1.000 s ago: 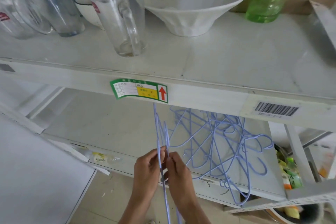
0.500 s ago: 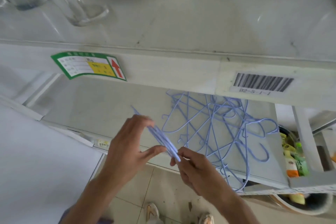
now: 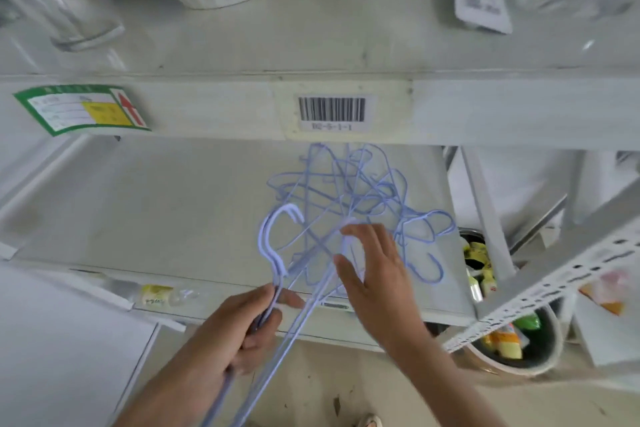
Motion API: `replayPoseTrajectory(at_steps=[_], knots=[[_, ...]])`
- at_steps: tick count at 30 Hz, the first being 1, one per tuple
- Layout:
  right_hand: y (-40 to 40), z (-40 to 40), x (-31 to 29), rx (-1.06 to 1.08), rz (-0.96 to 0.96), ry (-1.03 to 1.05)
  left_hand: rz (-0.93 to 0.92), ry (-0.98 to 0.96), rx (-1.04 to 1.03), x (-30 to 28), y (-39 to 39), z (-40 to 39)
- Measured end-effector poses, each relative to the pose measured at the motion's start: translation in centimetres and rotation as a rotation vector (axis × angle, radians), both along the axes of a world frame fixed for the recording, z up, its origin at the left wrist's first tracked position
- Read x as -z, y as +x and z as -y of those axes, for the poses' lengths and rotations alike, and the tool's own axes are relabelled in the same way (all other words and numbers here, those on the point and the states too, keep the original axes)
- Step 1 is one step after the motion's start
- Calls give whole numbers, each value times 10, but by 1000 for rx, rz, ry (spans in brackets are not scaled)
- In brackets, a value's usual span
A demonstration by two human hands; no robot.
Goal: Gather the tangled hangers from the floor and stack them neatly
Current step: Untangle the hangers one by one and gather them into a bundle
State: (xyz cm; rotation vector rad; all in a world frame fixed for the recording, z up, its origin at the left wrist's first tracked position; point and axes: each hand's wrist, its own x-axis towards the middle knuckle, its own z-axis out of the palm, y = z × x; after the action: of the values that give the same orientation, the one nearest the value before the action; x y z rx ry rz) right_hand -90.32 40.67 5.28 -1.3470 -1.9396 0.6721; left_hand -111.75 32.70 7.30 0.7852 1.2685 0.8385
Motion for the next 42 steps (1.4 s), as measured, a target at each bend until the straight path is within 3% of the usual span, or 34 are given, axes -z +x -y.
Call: replayPoseTrajectory(at_steps=[2, 5, 7, 10, 13, 22, 24, 27, 30, 33, 35, 38, 42], knots=[[-1, 27, 7, 106, -261, -205, 100, -9, -61, 3, 18, 13], [-15, 66, 13, -14, -529, -595, 134, 87, -169, 12, 46, 24], [-27, 85, 12, -49, -644, -745, 108, 167, -299, 17, 60, 24], [-31, 101, 11, 4, -618, -834, 89, 213, -448, 21, 64, 20], [-24, 112, 5, -43, -584, -914, -45, 240, -446, 24, 61, 18], [4, 111, 11, -269, -256, -714, 123, 152, -373, 31, 78, -8], [16, 99, 14, -189, -324, -738, 124, 150, -346, 29, 79, -11], [48, 48, 22, 199, -620, -613, 100, 150, -302, 23, 75, -17], [75, -25, 39, 400, -359, -501, 77, 135, -299, 17, 71, -22], [83, -78, 67, 394, 92, -635, 91, 112, -303, 10, 71, -22], [80, -97, 90, 365, 295, -633, 124, 111, -331, 7, 72, -19], [68, -114, 116, 378, 422, -541, 124, 126, -355, 5, 71, -10], [57, -122, 133, 408, 453, -415, 118, 112, -356, 7, 66, -2]])
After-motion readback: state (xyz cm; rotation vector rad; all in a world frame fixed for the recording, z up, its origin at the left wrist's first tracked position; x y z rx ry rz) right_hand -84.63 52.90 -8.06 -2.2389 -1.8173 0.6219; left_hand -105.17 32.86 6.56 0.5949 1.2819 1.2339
